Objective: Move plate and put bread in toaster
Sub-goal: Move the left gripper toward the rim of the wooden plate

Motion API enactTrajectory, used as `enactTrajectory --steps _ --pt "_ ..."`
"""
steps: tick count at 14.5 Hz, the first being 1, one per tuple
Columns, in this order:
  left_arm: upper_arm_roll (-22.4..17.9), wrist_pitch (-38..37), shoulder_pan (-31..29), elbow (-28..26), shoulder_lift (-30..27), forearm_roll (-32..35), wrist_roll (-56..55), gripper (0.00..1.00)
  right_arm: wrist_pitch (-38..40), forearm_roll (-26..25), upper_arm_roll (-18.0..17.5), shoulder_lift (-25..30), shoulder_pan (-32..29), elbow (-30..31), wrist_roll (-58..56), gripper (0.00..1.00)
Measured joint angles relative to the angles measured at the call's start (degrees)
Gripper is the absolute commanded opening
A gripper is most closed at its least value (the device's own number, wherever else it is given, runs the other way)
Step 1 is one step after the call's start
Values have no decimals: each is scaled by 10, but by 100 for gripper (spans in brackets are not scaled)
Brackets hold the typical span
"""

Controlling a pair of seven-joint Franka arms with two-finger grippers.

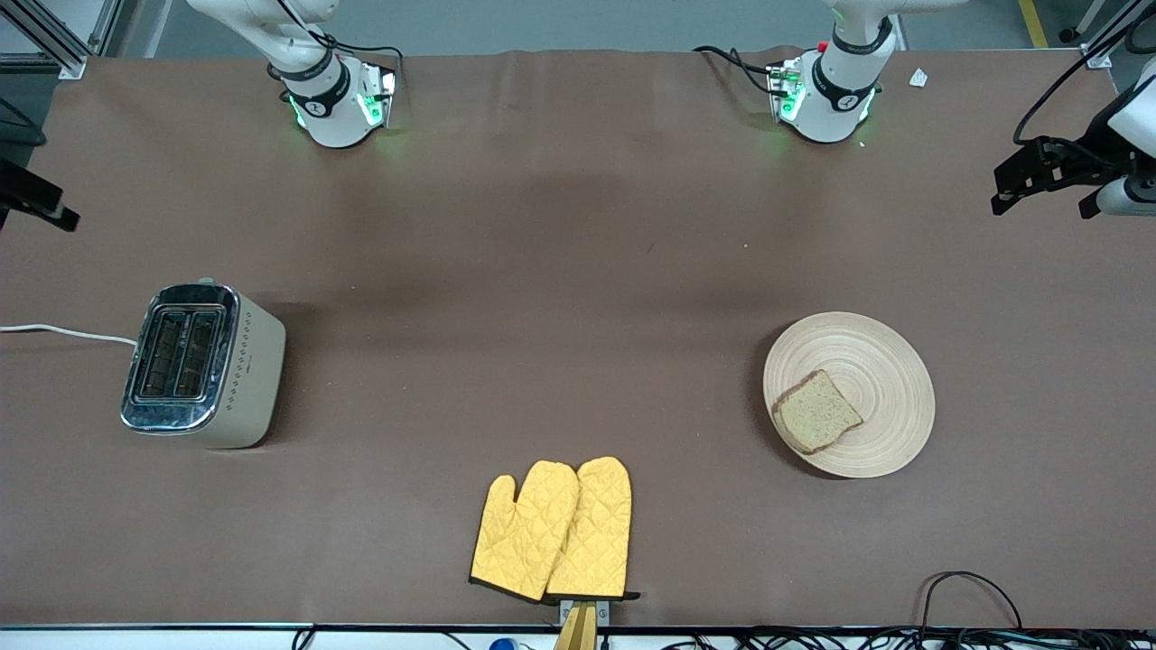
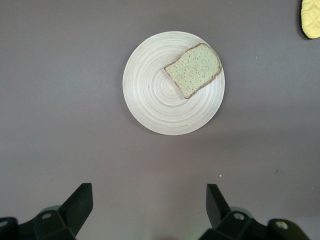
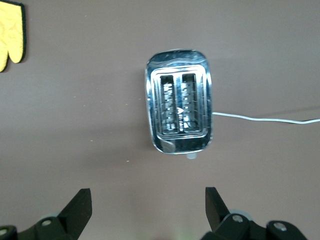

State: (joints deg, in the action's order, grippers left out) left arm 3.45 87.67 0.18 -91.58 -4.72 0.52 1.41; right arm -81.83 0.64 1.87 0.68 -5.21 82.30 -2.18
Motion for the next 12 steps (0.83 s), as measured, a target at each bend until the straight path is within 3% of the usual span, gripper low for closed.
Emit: enactTrajectory --steps 6,12 --pt "-2 0 -3 10 12 0 1 100 4 -10 -4 46 1 41 9 100" --pt "-7 47 -58 27 108 -76 23 100 1 -11 -7 53 9 62 10 100"
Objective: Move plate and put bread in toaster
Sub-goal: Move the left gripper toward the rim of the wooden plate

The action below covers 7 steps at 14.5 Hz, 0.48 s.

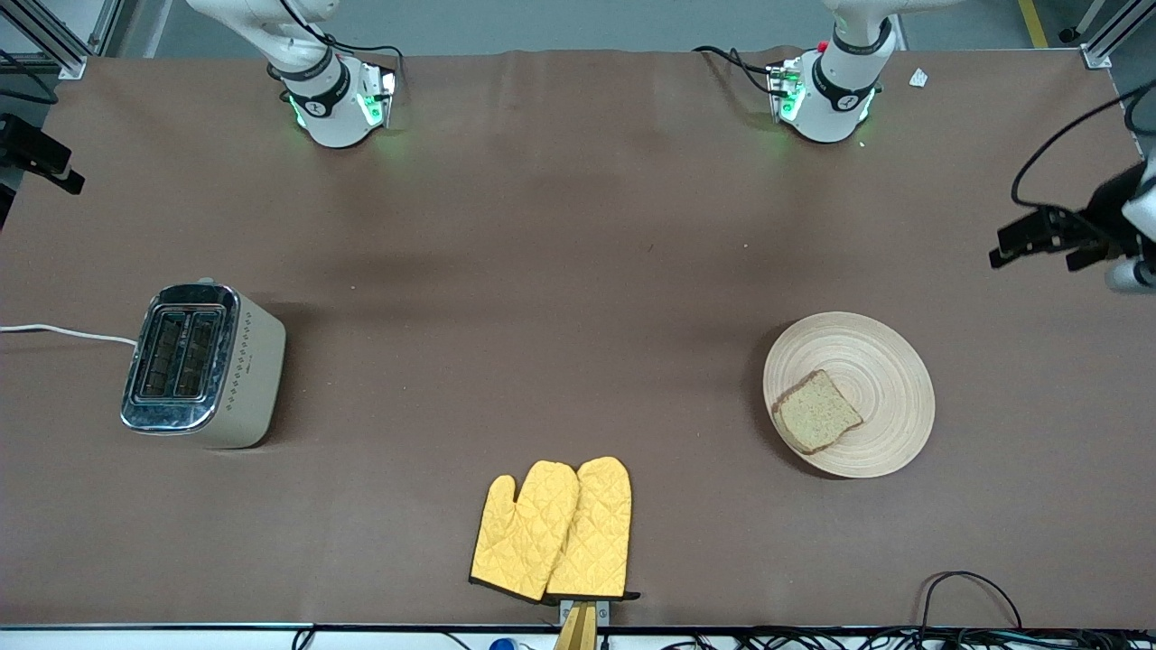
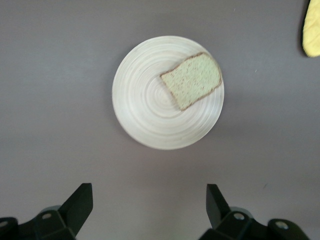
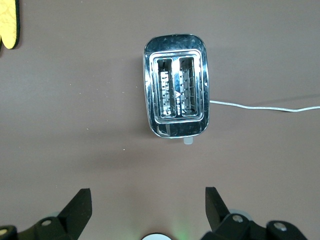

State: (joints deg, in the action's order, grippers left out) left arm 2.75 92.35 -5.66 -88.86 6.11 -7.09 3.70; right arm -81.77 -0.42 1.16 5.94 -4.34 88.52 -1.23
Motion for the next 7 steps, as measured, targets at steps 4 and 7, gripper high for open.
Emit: enactTrajectory --steps 4,7 --pt "-1 30 -42 2 70 -50 48 100 -10 0 -1 0 26 0 2 100" --pt "-1 57 -72 3 124 -89 84 100 -8 0 -2 0 40 0 6 100"
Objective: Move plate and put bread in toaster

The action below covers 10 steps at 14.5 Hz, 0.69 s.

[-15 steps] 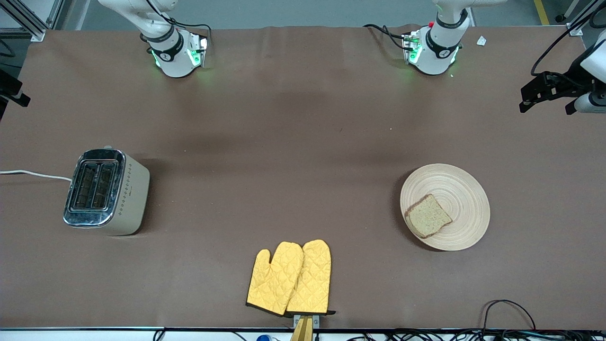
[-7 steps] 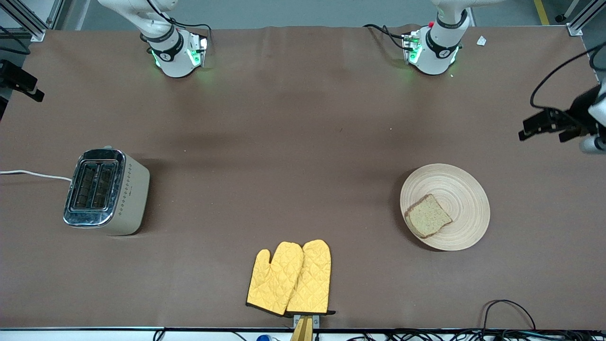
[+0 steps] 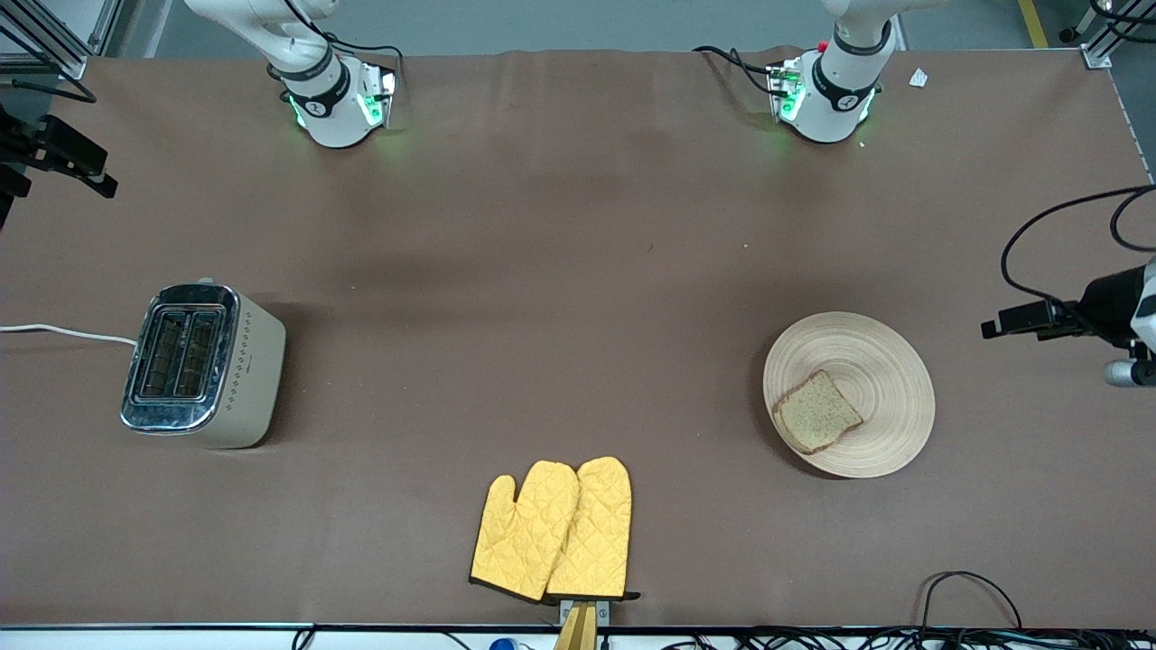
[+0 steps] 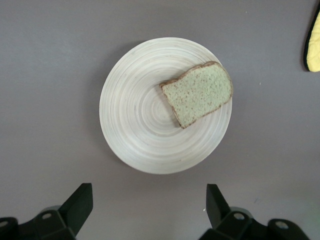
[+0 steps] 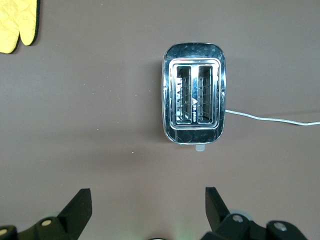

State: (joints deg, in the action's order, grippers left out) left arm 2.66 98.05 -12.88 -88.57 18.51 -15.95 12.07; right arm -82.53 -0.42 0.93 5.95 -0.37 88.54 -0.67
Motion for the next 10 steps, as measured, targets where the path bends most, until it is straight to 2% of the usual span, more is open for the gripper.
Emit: enactTrajectory --steps 3,6,10 --pt "0 31 -37 1 56 -49 75 100 23 0 0 1 4 0 0 100" --pt "-1 44 -72 1 114 -129 146 99 45 0 0 3 4 0 0 100" --pt "-1 47 -116 3 194 -207 256 82 59 -28 -6 11 22 0 0 100"
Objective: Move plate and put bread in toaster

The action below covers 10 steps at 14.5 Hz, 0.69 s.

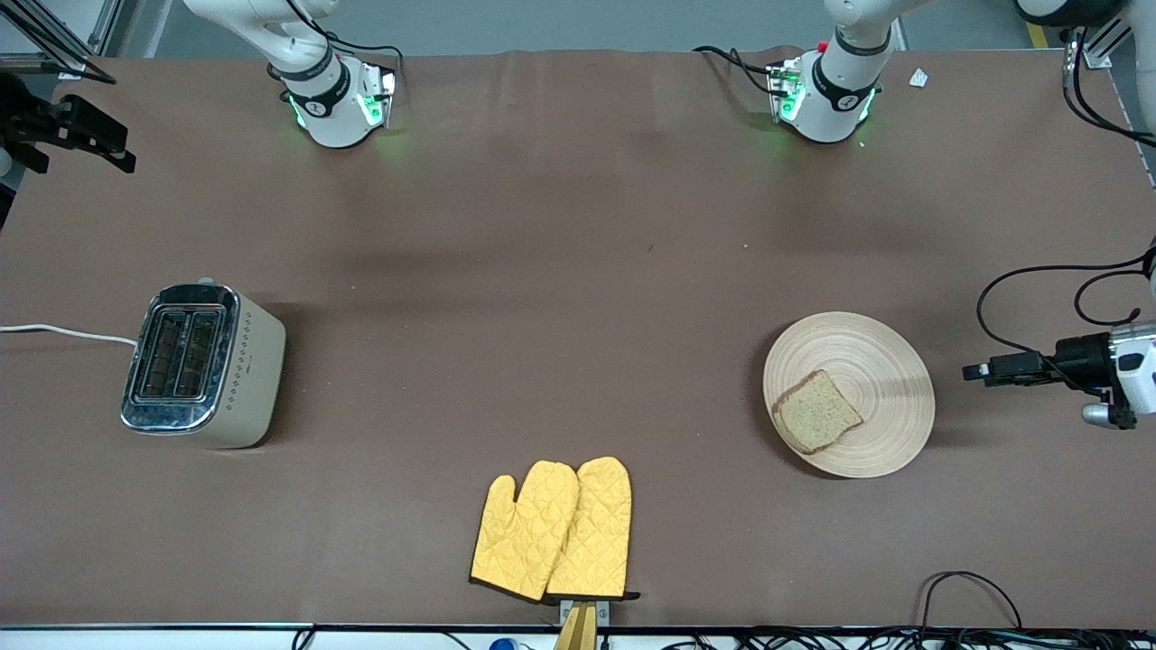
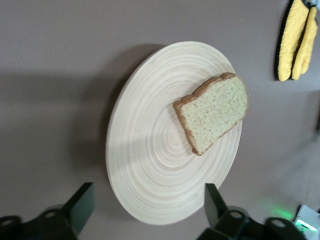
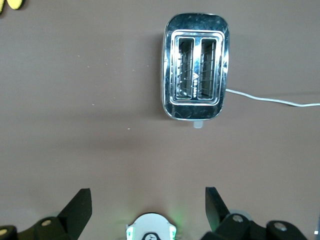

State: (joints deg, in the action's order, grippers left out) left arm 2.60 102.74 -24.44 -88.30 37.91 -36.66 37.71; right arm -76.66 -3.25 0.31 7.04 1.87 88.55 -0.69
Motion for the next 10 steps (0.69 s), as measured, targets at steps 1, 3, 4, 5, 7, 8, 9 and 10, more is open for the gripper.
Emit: enactTrajectory --steps 1,3,4,5,7,8,9,10 --pt "0 0 -5 1 15 -17 19 80 0 -5 -3 2 4 0 1 100" --pt "0 0 -7 3 36 -40 41 76 -2 -6 -5 4 7 0 1 100" --pt "0 0 -8 4 44 -46 44 73 -6 -6 -5 4 7 0 1 100" --pt "0 0 -9 5 52 -50 48 71 -11 -6 -4 4 7 0 1 100" --pt "0 0 -12 10 65 -53 55 65 -20 -6 -3 4 6 0 2 100" --pt "0 0 -12 14 72 -57 55 63 -24 -6 -2 4 6 0 2 100" --pt "0 0 -12 18 79 -62 56 61 -26 -6 -1 4 6 0 2 100" --pt "1 0 -12 23 85 -64 56 54 -27 -6 0 4 6 0 2 100"
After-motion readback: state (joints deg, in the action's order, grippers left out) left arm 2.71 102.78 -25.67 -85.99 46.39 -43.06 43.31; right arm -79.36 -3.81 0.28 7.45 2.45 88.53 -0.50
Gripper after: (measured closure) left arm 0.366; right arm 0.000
